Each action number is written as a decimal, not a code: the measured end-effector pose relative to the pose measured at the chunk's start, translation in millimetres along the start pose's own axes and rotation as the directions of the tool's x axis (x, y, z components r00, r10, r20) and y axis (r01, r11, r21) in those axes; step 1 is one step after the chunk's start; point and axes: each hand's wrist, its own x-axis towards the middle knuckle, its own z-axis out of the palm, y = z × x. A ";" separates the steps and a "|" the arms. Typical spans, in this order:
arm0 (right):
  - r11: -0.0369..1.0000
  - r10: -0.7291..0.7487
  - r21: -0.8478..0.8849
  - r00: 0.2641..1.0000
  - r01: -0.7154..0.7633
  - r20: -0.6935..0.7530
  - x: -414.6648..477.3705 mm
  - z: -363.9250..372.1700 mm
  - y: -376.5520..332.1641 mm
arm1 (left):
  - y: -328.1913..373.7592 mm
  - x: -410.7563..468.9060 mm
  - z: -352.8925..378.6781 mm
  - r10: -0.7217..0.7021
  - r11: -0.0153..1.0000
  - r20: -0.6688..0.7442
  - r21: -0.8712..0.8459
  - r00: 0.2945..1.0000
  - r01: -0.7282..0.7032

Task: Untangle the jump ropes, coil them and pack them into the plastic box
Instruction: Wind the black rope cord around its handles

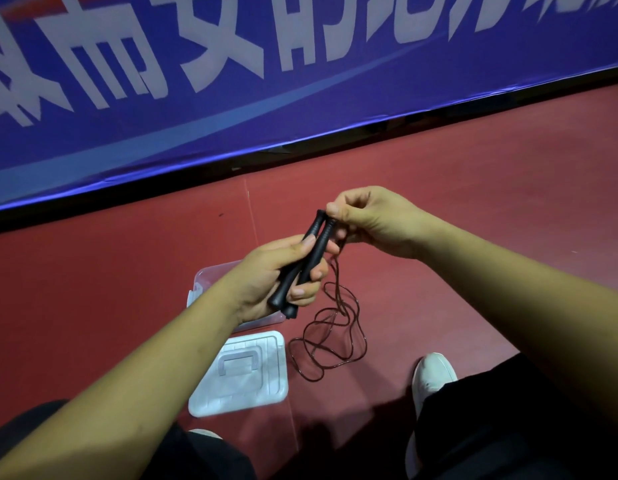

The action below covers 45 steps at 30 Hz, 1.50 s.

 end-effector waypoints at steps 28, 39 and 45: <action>0.860 -0.260 -0.458 0.966 0.225 -0.014 -11.9 -23.2 -34.0 | 13.5 -4.3 -2.5 0.003 0.859 -0.167 0.506 0.986 0.083; 0.920 -0.032 -0.391 0.999 0.027 -0.008 -8.9 1.3 -3.6 | 41.3 -1.7 -22.6 0.428 0.884 -0.563 0.098 0.707 -0.458; 0.993 0.067 0.099 0.997 -0.070 0.036 -11.2 23.0 -8.4 | 39.1 2.9 -29.4 0.380 0.845 -0.627 -0.063 0.680 -0.531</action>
